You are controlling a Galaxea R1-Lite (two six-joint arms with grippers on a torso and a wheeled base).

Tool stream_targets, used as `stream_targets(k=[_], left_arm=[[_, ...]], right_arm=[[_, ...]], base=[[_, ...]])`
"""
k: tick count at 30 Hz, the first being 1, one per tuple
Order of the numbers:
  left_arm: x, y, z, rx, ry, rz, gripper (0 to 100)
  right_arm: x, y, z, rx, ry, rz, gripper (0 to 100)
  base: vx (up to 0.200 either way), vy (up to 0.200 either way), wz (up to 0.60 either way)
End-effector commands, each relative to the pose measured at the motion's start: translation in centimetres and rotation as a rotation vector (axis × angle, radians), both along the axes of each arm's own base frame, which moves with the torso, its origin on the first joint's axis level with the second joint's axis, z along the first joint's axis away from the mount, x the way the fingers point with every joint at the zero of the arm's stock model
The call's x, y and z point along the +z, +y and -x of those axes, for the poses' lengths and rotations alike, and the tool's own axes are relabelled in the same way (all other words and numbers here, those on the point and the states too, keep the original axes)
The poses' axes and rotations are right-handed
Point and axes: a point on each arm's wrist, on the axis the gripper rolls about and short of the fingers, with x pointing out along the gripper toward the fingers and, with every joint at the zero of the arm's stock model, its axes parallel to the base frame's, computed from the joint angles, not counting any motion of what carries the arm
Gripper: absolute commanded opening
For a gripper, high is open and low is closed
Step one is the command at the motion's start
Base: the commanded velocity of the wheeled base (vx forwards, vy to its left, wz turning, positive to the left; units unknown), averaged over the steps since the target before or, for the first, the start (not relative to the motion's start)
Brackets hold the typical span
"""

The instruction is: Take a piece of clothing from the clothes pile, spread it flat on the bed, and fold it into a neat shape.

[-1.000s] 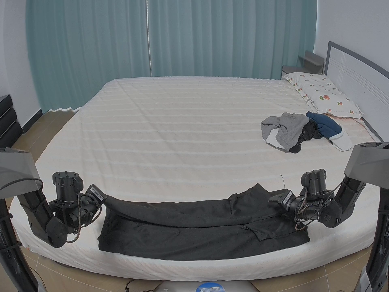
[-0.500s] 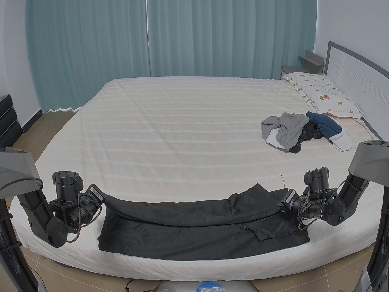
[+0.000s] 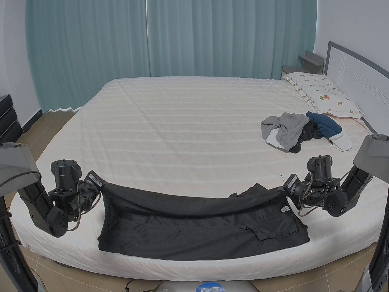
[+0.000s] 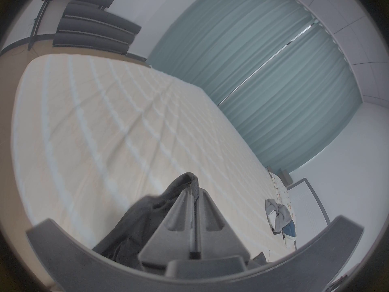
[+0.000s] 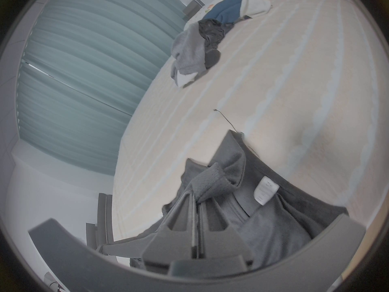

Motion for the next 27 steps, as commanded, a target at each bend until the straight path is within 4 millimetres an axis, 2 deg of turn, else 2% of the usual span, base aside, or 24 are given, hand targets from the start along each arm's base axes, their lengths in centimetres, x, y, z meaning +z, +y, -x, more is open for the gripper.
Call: stream_targets(k=[1, 8, 16, 22, 27], left_arm=[[0.5, 0.8, -1.9, 0.009, -0.047, -0.045, 0], [0.9, 1.1, -2.4, 0.021, -0.068, -0.048, 0], [0.0, 1.5, -2.7, 0.017, -0.038, -0.081, 0], [-0.2, 1.7, -3.2, 0.025, -0.04, -0.081, 0], [-0.8, 1.8, -2.7, 0.02, -0.006, -0.094, 0]], right_arm=[[2.0, 0.1, -1.8, -0.021, -0.093, 0.0, 0], [3.0, 0.4, -3.0, -0.005, -0.156, 0.026, 0], [3.5, 0.7, -4.6, 0.005, -0.207, 0.037, 0], [2.8, 0.7, -5.1, 0.004, -0.199, 0.043, 0], [1.9, 0.4, -4.5, 0.007, -0.127, 0.065, 0]], base=[[0.0, 0.0, 0.0], [0.0, 0.0, 0.0], [0.0, 0.0, 0.0], [0.0, 0.0, 0.0], [0.0, 0.0, 0.0]])
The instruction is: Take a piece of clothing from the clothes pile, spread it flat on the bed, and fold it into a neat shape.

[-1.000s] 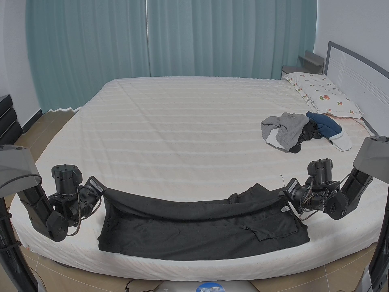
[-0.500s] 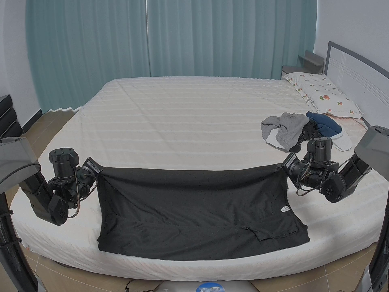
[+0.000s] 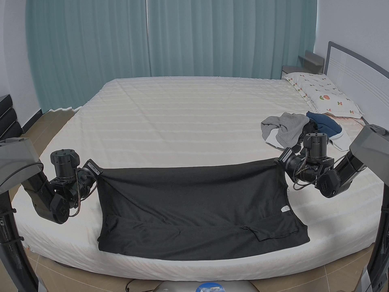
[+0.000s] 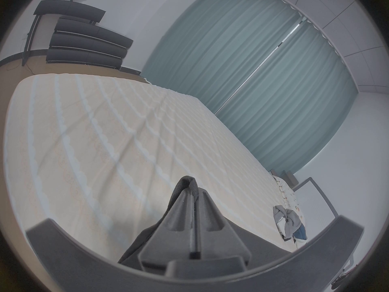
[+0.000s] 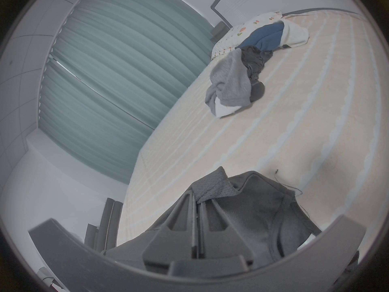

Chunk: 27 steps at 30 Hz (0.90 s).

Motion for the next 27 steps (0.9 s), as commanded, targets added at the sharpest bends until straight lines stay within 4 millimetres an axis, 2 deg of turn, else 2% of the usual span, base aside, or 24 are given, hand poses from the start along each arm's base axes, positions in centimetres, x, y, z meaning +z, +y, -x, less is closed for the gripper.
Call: stream_targets(k=[1, 4, 9, 12, 14, 20, 27], left_arm=[[-0.8, 0.0, 0.3, -0.002, 0.034, -0.009, 0], [-1.6, 0.0, 1.3, -0.027, 0.083, -0.062, 0], [-2.9, -0.1, 3.3, -0.077, 0.175, -0.156, 0], [-3.5, -0.2, 3.9, -0.087, 0.209, -0.166, 0], [-4.5, -0.4, 4.8, -0.101, 0.257, -0.168, 0], [-6.2, -0.9, 5.8, -0.122, 0.333, -0.171, 0], [-6.4, -0.8, 6.4, -0.118, 0.355, -0.163, 0]], right_arm=[[-0.8, -0.2, 0.4, -0.002, 0.049, 0.013, 0], [-1.5, -0.6, 1.4, 0.0, 0.096, 0.033, 0], [-3.9, -1.0, 3.9, 0.057, 0.183, 0.129, 0], [-4.6, -1.0, 4.7, 0.07, 0.212, 0.143, 0], [-5.4, -0.9, 5.6, 0.081, 0.247, 0.152, 0], [-6.7, -0.8, 6.4, 0.091, 0.273, 0.155, 0], [-8.0, -0.9, 7.2, 0.092, 0.282, 0.155, 0]], base=[[0.0, 0.0, 0.0], [0.0, 0.0, 0.0], [0.0, 0.0, 0.0], [0.0, 0.0, 0.0], [0.0, 0.0, 0.0], [0.0, 0.0, 0.0], [0.0, 0.0, 0.0]])
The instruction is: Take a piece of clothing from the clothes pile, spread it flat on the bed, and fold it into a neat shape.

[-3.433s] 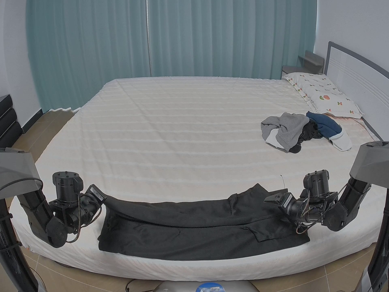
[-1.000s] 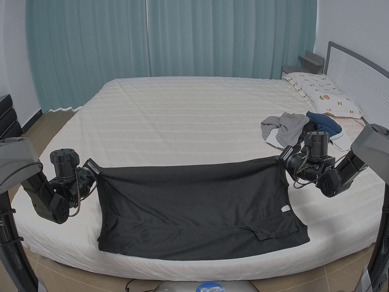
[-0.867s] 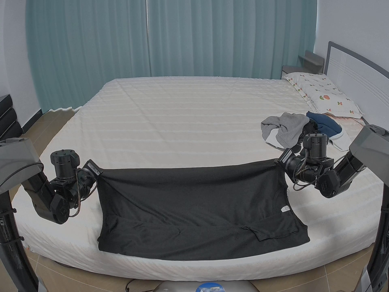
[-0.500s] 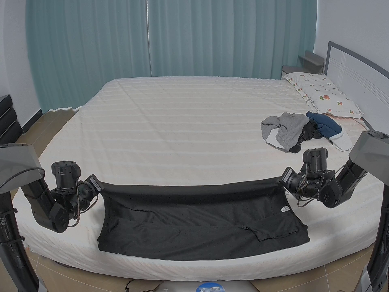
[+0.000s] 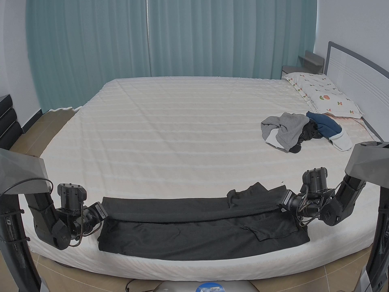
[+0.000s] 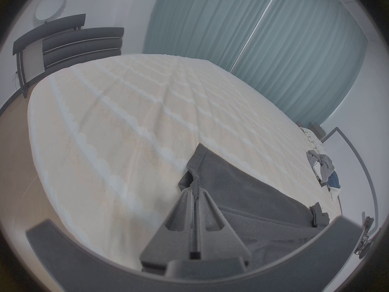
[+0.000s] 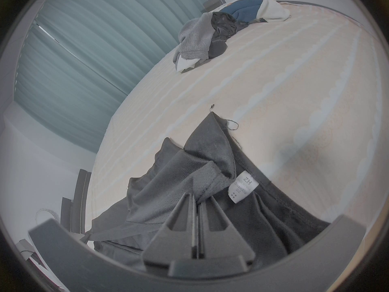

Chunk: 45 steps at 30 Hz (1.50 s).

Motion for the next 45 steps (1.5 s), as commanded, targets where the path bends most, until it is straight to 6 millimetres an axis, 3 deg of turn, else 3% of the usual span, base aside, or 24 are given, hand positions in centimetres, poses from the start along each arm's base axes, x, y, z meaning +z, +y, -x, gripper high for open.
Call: stream_targets(k=[1, 22, 23, 24, 29, 37, 41, 45], left_arm=[[-0.3, 0.1, 0.2, 0.004, 0.017, 0.001, 0], [-0.7, -0.7, 2.1, -0.035, 0.077, -0.003, 0], [-0.7, -0.8, 2.1, -0.036, 0.077, -0.003, 100], [-0.7, -0.9, 2.2, -0.041, 0.08, -0.003, 100], [-0.7, -1.1, 2.8, -0.051, 0.091, -0.006, 100], [1.9, -0.9, 2.6, -0.042, -0.008, 0.005, 100], [2.3, -0.3, 1.8, -0.017, -0.042, 0.013, 100], [1.5, 0.5, -0.6, 0.017, -0.062, 0.131, 100]], right_arm=[[-1.3, -0.1, 0.6, 0.003, 0.034, 0.009, 0], [-1.6, -0.7, 1.0, -0.013, 0.03, 0.016, 0], [-1.6, -0.7, 1.0, -0.013, 0.03, 0.016, 0], [-1.6, -0.7, 0.9, -0.01, 0.026, 0.019, 100], [-1.0, -0.7, 1.0, -0.014, 0.01, 0.016, 100], [1.7, -2.6, 0.9, -0.071, -0.083, -0.015, 100], [2.2, -3.3, 0.8, -0.091, -0.098, -0.02, 100], [1.9, -3.4, 0.8, -0.097, -0.087, -0.023, 100]], base=[[0.0, 0.0, 0.0], [0.0, 0.0, 0.0], [0.0, 0.0, 0.0], [0.0, 0.0, 0.0], [0.0, 0.0, 0.0], [0.0, 0.0, 0.0], [0.0, 0.0, 0.0], [0.0, 0.0, 0.0]])
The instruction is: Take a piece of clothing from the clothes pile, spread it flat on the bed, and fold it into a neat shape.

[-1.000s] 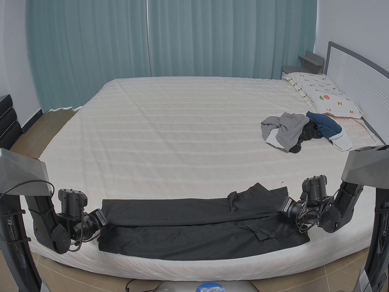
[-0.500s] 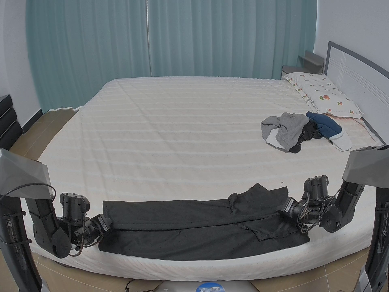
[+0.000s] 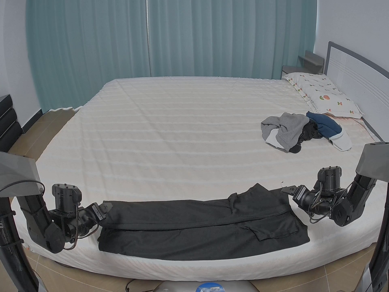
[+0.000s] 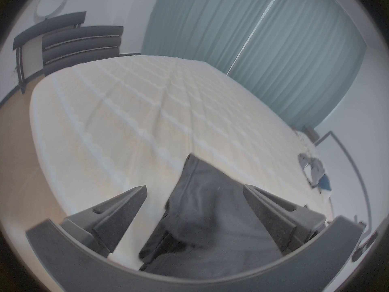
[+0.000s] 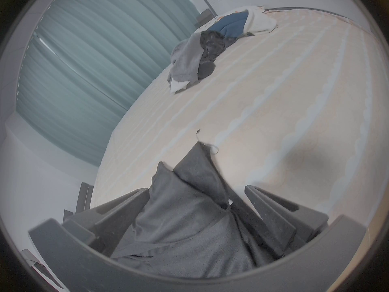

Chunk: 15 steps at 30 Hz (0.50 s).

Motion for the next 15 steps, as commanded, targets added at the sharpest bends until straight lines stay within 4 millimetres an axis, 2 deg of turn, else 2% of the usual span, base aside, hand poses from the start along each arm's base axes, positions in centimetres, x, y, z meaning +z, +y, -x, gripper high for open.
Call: stream_targets(k=[1, 6, 8, 13, 14, 15], left_arm=[[-0.7, 0.7, -2.1, 0.028, -0.018, 0.071, 100], [-1.7, 0.9, -3.7, 0.034, -0.02, 0.077, 100], [-2.8, 0.9, -4.9, 0.036, -0.018, 0.076, 100], [-3.4, 0.8, -5.0, 0.029, 0.002, 0.073, 100], [-3.7, 0.8, -5.1, 0.029, 0.006, 0.073, 0], [-3.8, 0.8, -5.1, 0.029, 0.006, 0.073, 0]], right_arm=[[0.3, -0.3, -0.1, -0.013, -0.01, -0.01, 100], [0.6, -0.3, -0.2, -0.022, -0.019, -0.025, 100], [0.5, -0.5, -0.2, -0.024, -0.014, -0.027, 100], [0.4, -1.0, -0.4, -0.039, -0.014, -0.028, 100], [0.4, -1.1, -0.5, -0.038, -0.018, -0.032, 100], [0.4, -1.1, -0.5, -0.033, -0.016, -0.036, 100]], base=[[0.0, 0.0, 0.0], [0.0, 0.0, 0.0], [0.0, 0.0, 0.0], [0.0, 0.0, 0.0], [0.0, 0.0, 0.0], [0.0, 0.0, 0.0]])
